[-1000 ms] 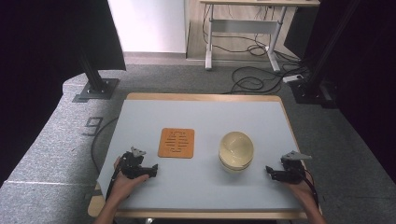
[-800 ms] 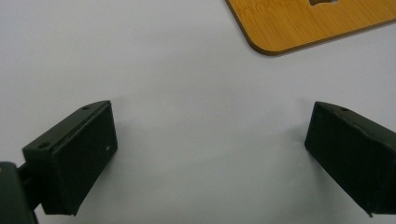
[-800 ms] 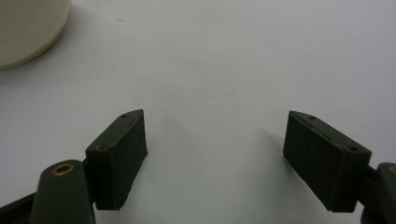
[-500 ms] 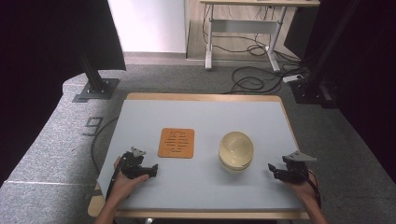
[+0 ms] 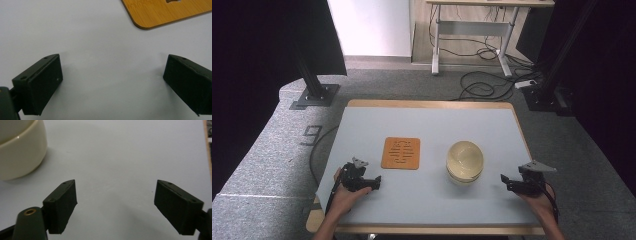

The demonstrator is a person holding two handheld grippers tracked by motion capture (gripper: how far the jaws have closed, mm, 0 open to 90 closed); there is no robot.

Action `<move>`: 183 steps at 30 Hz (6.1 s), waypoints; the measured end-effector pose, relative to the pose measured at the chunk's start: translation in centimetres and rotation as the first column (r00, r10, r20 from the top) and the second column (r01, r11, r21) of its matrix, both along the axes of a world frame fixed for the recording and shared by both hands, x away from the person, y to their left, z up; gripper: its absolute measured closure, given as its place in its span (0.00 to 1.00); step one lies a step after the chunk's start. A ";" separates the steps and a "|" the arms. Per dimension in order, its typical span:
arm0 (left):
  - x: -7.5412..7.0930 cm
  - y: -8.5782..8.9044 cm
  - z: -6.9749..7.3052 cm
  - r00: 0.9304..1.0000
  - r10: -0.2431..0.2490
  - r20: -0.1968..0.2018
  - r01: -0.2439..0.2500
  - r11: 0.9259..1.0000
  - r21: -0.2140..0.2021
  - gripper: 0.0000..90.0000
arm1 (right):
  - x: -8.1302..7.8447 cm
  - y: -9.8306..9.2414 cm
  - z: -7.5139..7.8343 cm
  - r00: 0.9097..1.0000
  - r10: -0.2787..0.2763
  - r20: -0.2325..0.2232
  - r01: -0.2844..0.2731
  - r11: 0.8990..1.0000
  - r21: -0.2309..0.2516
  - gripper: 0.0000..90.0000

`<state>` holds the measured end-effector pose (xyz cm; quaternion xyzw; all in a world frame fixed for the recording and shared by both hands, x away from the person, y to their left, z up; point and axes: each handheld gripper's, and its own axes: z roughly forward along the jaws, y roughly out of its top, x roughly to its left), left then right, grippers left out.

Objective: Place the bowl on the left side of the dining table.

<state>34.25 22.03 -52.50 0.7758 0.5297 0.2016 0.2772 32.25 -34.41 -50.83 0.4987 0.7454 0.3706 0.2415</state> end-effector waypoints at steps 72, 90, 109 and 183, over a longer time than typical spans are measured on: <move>0.0 -0.1 0.1 1.000 0.003 -0.006 -0.003 1.000 0.006 0.03 | -2.6 4.4 6.9 0.985 0.064 0.161 -0.080 0.992 0.099 0.23; 0.0 -0.1 0.0 1.000 0.004 -0.005 -0.004 1.000 0.005 0.03 | -2.8 5.6 7.4 0.980 0.089 0.180 -0.107 0.990 0.091 0.23; 0.0 0.0 0.0 1.000 0.004 -0.003 -0.004 1.000 0.004 0.02 | -2.7 6.8 7.4 0.977 0.106 0.185 -0.122 0.989 0.079 0.23; 0.0 -0.1 0.0 1.000 0.007 -0.005 -0.007 1.000 0.006 0.03 | 0.9 11.7 7.1 0.981 0.125 0.146 -0.132 0.990 0.043 0.23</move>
